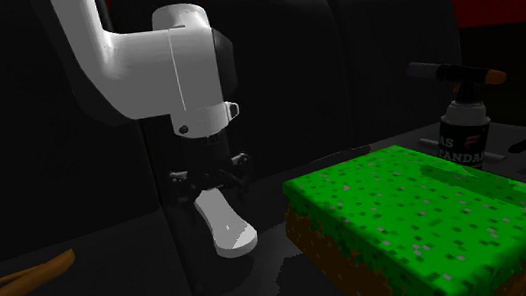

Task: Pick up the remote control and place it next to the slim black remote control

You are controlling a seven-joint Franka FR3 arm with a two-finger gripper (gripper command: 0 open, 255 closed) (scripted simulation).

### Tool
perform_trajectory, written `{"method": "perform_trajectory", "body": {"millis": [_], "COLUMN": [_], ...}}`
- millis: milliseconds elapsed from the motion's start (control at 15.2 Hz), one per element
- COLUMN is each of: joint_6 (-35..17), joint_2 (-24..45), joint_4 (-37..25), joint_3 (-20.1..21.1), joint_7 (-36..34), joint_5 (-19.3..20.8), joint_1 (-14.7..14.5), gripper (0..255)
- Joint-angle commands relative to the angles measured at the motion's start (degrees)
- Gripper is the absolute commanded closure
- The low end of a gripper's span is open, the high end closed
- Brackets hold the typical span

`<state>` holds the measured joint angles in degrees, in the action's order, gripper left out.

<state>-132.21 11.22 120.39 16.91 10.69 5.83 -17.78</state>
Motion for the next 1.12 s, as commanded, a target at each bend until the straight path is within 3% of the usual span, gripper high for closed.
{"method": "perform_trajectory", "body": {"millis": [0,330,396,1056], "joint_6": [-0.4,-0.3,-0.3,0.3], "joint_2": [0.0,0.0,0.0,-0.5], "joint_4": [0.3,0.3,0.3,0.1], "joint_3": [0.0,0.0,0.0,0.0], "joint_7": [0.0,0.0,0.0,0.2], "joint_5": [0.0,0.0,0.0,-0.2], "joint_1": [0.0,0.0,0.0,0.1], "gripper": [0,0,255,255]}}
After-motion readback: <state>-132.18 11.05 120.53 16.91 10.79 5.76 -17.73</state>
